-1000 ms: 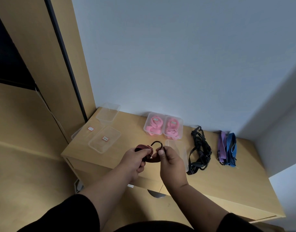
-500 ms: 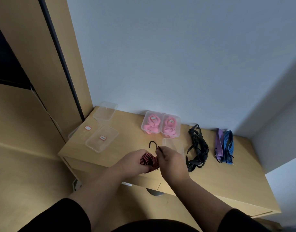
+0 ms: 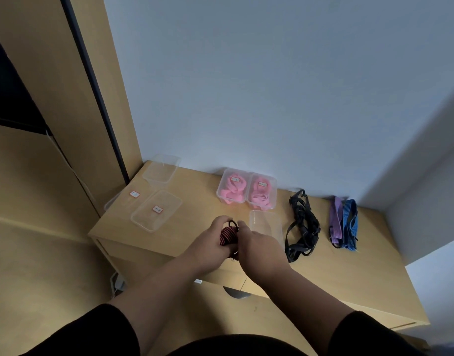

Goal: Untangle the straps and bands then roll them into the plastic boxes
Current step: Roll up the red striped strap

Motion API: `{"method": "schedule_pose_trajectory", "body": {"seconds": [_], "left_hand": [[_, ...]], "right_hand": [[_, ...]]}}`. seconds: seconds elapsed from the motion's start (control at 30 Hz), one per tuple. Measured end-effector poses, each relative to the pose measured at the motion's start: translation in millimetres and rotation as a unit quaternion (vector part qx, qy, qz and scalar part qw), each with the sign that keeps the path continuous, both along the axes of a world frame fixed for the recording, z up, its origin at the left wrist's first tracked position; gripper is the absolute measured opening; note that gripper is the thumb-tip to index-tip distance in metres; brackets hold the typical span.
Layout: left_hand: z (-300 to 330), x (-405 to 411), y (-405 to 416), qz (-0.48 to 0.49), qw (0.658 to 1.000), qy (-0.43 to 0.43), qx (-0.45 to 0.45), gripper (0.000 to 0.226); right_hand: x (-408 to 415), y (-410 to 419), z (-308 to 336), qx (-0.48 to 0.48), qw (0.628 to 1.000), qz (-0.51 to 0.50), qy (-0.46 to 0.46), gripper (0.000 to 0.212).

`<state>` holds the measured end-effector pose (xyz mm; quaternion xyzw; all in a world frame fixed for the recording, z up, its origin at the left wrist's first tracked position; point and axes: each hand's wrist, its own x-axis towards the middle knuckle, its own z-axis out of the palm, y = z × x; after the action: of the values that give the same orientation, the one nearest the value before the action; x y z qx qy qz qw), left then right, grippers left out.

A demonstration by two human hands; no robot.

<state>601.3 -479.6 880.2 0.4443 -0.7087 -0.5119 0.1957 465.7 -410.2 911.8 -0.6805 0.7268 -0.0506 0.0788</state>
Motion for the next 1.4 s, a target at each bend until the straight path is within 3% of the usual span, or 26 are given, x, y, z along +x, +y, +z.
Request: {"method": "schedule_pose_trajectory", "body": {"seconds": [0.13,0.27,0.4,0.47,0.63,0.73,0.8,0.87,1.03,1.17,1.3,1.4], "left_hand": [[9,-3,5,0.023,0.993,0.096,0.066,0.050],[2,-2,8,0.033,0.985,0.123,0.113,0.044],[4,3,-7,0.016,0.976,0.143,0.163,0.047],[8,2,-13,-0.002,0.971,0.156,0.180,0.049],[10,-2,-14,0.003,0.944,0.220,0.246,0.041],[10,-2,-13,-0.003,0.920,0.246,0.305,0.030],[10,-3,-12,-0.007,0.920,0.230,0.317,0.028],[6,-8,-14,-0.006,0.940,0.186,0.286,0.030],[-11,-31,-26,0.009,0.975,0.091,0.203,0.038],[-21,-56,-39,0.013,0.983,0.065,0.173,0.042],[-26,-85,-53,0.002,0.995,-0.002,0.102,0.044],[-31,-109,-68,-0.029,0.996,-0.069,0.051,0.037]], "right_hand": [[2,3,3,0.024,0.999,0.011,-0.023,0.065],[3,7,-5,0.037,0.998,0.015,-0.058,0.069],[2,9,-21,-0.032,0.997,0.022,-0.067,0.071],[0,9,-26,-0.069,0.990,-0.001,-0.121,0.063],[-6,4,-26,-0.093,0.936,-0.043,-0.338,0.060],[-12,3,-30,-0.084,0.869,-0.118,-0.473,0.065],[-17,2,-30,-0.071,0.828,-0.172,-0.529,0.062],[-24,2,-29,-0.068,0.811,-0.201,-0.545,0.058],[-53,-1,-39,-0.044,0.840,-0.226,-0.491,0.024],[-77,-10,-46,-0.034,0.868,-0.222,-0.443,0.029],[-109,-28,-55,0.005,0.896,-0.206,-0.394,0.054],[-133,-44,-61,0.030,0.927,-0.170,-0.333,0.051]]}}
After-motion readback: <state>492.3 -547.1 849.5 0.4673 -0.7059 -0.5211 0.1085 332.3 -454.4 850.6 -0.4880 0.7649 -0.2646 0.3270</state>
